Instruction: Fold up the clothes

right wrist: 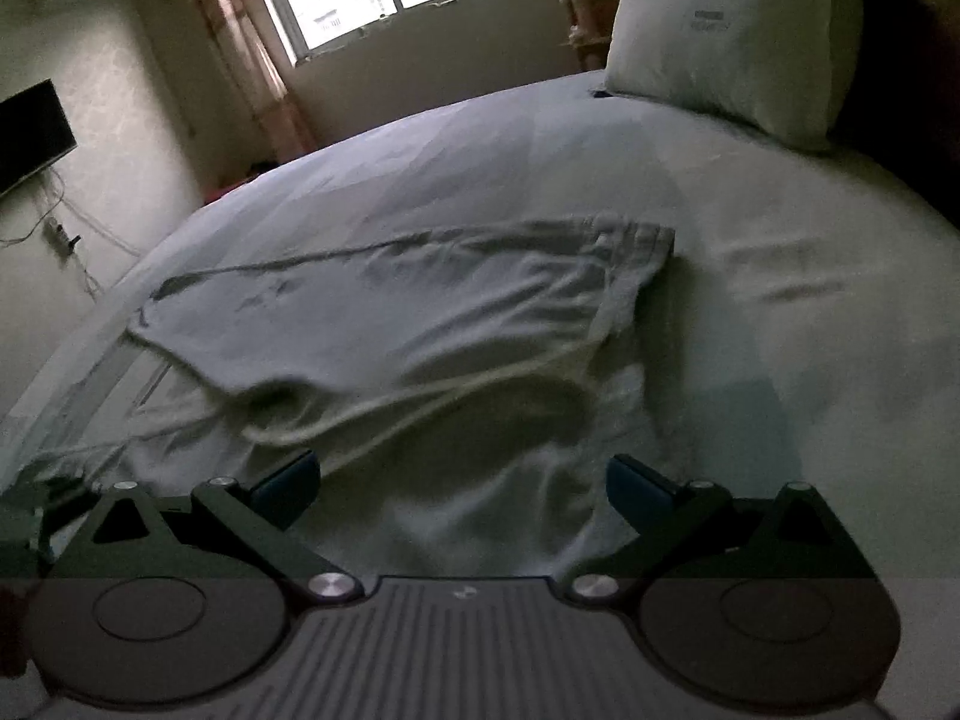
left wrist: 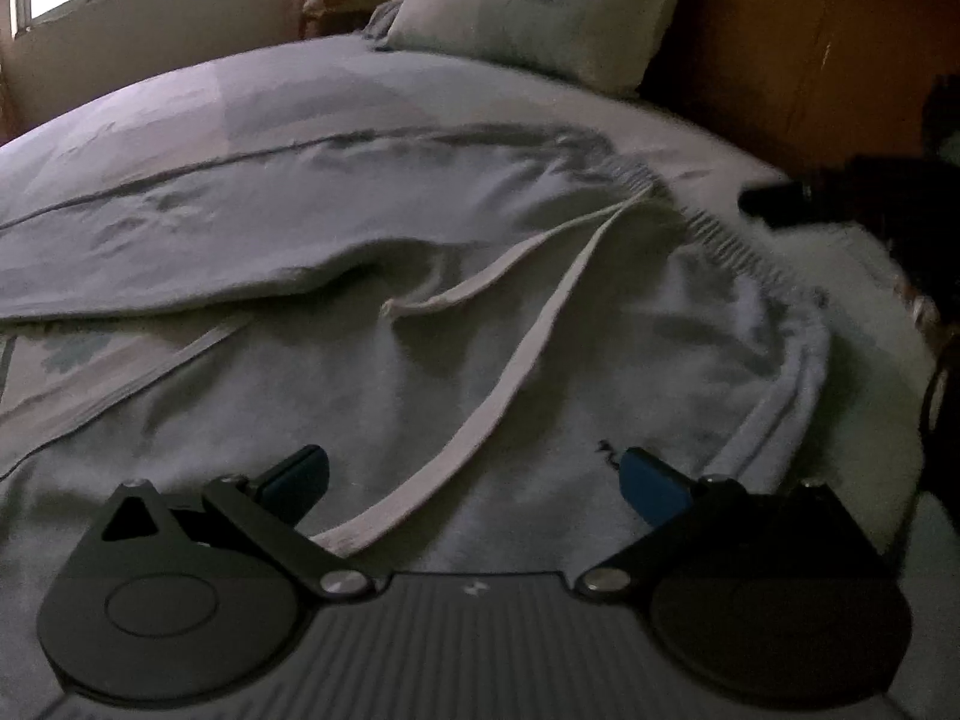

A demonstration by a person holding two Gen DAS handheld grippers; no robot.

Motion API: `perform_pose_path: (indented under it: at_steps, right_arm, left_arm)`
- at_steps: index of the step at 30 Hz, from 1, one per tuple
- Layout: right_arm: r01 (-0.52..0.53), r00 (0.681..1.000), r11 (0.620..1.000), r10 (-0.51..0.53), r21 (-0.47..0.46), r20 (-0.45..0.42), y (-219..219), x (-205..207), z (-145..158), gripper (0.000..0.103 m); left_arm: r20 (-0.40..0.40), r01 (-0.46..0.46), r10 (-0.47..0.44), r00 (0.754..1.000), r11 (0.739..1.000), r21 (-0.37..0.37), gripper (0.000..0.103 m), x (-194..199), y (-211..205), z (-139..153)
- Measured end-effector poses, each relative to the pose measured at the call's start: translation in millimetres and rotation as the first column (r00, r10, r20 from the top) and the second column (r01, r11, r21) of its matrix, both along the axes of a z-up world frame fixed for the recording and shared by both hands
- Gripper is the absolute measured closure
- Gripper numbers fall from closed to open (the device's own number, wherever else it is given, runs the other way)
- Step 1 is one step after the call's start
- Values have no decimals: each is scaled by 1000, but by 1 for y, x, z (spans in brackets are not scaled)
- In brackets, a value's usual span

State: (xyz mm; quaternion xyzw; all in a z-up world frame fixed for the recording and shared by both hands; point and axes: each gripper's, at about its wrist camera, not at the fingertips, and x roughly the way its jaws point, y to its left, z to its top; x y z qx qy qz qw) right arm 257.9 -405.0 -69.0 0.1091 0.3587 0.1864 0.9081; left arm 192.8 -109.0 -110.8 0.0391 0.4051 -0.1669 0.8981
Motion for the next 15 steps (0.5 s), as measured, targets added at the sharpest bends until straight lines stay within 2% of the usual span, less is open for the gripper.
perform_pose_path:
  at_steps: [6,9,15]
  right_arm:
    - [-63,998,996,62,64,11,18,37,-4,0]
    - [-77,997,995,77,67,8,28,55,-9,0]
    - [-91,993,993,96,74,-63,33,81,-31,0]
  left_arm:
    - [-51,-56,58,997,998,30,1,13,-1,-8]
    - [-70,-74,77,995,996,41,1,15,-1,-12]
    - [-102,-89,91,991,996,32,1,19,2,-15]
